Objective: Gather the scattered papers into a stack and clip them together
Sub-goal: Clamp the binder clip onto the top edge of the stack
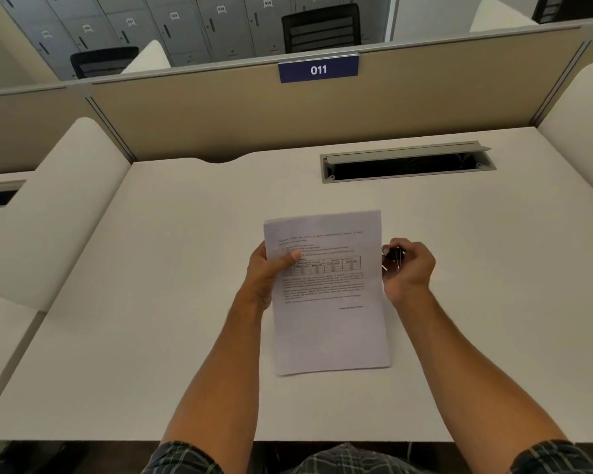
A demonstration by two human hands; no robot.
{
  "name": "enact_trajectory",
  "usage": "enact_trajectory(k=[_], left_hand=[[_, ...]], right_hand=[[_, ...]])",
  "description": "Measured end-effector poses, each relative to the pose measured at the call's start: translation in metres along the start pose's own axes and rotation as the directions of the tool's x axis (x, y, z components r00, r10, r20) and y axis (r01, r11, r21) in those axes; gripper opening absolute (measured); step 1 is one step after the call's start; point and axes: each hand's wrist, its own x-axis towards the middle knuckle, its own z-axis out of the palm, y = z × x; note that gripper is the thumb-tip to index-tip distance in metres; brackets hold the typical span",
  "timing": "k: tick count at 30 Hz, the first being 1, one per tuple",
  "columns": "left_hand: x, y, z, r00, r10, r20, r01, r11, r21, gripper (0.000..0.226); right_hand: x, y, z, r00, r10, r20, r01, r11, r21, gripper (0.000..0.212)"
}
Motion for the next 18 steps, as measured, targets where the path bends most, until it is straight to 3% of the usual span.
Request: enact_trajectory(k=[2,4,7,13,18], left_hand=[[-0.004,0.009,0.004,0.999,0.051,0.008,-0.051,0.999,-0.007,0.060],[-0.006,0.018,0.008,0.995,0.098,0.008,-0.098,0.995,0.004,0.061],[-0.013,0.031,0.014,0.988,0.151,0.009,-0.151,0.988,0.011,0.057],[-0.027,0.039,0.019,0.966,0.257,0.034,-0.259,0.962,0.080,0.043],[-0.035,0.024,0.021,0.982,0.190,0.001,-0.189,0.975,0.117,0.040]], right_hand=[[-0.011,-0.006,0.013,0.998,-0.031,0.053,0.035,0.997,-0.073,0.035],[-0.019,-0.011,0.027,0.988,-0.088,0.124,0.124,0.941,-0.315,0.055],[-0.032,-0.018,0.045,0.963,-0.232,0.140,0.271,0.814,-0.514,0.058],[-0.043,-0.017,0.047,0.904,-0.406,0.130,0.423,0.816,-0.394,0.052],[-0.039,-0.003,0.037,0.912,-0.397,0.100,0.393,0.782,-0.483,0.054]])
